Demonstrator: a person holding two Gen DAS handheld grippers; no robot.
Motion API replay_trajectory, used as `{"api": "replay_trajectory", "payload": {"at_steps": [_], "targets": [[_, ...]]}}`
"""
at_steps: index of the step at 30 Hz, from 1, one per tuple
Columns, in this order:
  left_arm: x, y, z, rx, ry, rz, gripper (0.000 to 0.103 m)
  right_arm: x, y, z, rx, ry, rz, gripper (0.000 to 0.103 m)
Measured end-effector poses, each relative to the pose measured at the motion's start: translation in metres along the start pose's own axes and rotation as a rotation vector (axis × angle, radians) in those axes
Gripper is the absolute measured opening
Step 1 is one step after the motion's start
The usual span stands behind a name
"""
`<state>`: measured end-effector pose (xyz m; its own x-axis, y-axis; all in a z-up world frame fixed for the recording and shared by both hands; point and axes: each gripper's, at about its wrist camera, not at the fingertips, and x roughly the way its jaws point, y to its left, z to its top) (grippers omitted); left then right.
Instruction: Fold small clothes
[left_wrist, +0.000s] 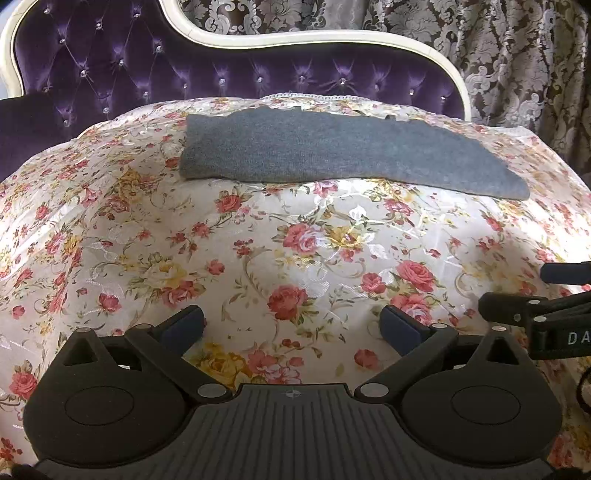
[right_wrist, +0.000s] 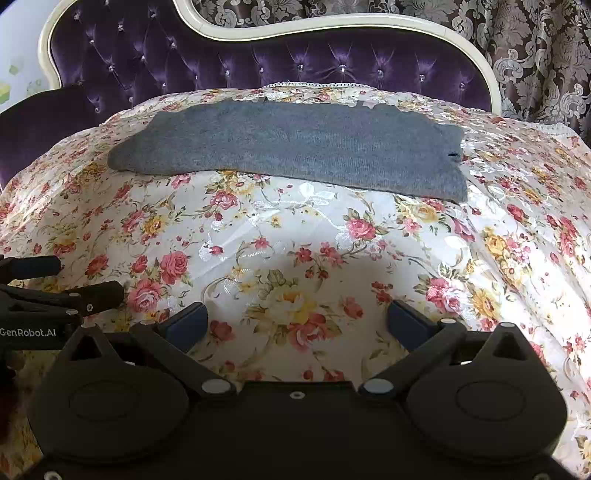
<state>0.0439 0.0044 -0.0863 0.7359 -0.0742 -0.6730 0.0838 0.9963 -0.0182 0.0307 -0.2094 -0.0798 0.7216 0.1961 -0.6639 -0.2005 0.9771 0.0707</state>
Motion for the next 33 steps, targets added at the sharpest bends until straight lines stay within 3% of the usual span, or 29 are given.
{"api": "replay_trajectory", "payload": {"at_steps": [33], "targets": [[0.0003, 0.0025, 0.0, 0.0, -0.009, -0.005, 0.103, -0.0002, 0.0013, 0.0, -0.001, -0.003, -0.017, 0.103]]}}
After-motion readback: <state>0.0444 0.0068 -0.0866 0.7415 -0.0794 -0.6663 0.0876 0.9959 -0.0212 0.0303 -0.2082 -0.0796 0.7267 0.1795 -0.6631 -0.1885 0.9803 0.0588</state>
